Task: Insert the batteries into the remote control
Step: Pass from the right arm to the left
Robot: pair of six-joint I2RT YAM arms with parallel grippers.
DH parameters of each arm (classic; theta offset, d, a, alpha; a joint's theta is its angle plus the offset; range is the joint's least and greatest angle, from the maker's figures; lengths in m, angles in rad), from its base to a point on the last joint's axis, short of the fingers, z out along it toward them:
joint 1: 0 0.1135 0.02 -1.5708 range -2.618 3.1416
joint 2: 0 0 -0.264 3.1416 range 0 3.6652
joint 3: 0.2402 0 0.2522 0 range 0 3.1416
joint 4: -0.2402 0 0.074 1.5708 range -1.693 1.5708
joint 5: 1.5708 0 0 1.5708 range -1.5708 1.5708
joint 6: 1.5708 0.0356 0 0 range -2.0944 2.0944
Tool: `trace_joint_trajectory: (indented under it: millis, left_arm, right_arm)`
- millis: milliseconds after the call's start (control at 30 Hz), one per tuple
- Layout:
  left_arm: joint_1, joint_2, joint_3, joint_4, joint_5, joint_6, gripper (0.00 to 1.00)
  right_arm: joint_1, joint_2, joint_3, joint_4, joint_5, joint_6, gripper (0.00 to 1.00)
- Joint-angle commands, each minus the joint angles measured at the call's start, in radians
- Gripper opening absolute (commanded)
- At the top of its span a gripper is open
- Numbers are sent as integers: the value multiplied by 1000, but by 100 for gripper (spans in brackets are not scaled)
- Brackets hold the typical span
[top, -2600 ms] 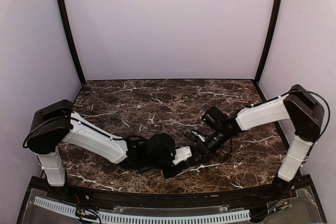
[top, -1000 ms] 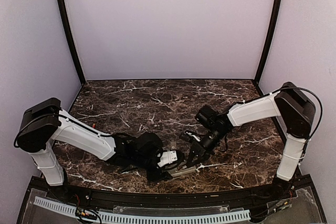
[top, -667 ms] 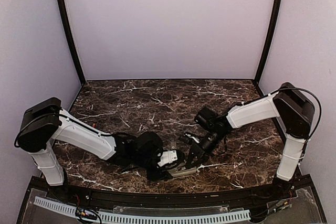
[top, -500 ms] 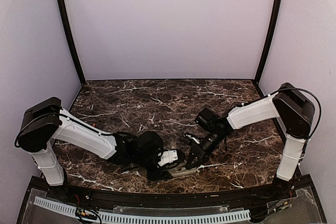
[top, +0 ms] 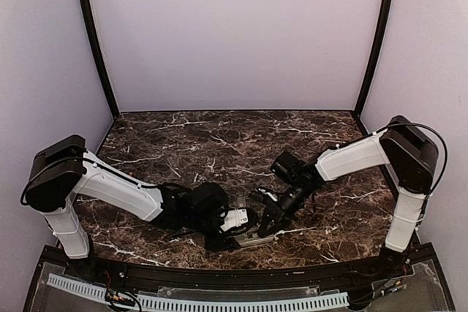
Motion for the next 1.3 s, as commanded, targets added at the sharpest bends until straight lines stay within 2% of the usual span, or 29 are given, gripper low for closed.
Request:
trace_joint_trajectory:
  millis: [0,100,300,467,633,800,1067,1267]
  left_arm:
    - [-8,37,-6,-7,48,2,46]
    - [-8,30,-4,-6,37,21,57]
    - [-8,-51,-34,61,24,52,68]
    - [-10,-92,-35,116,40,60,70]
    - [-32,-63,-22,184,24,46,63]
    - [-52,7,31,168,-23,63,47]
    - [-60,39,50,184,-58,86,33]
    - [-60,57,54,165,-61,96,27]
  right_arm:
    - [18,45,36,-39,67,-69,0]
    - [2,68,69,-91,62,-113,0]
    - [0,109,92,-111,33,-136,0]
    - [-1,120,105,-117,31,-137,0]
    - [-7,126,114,-118,36,-140,0]
    - [-9,121,112,-113,39,-140,0]
    - [-9,117,110,-104,39,-138,0]
    - [-9,119,114,-102,37,-140,0]
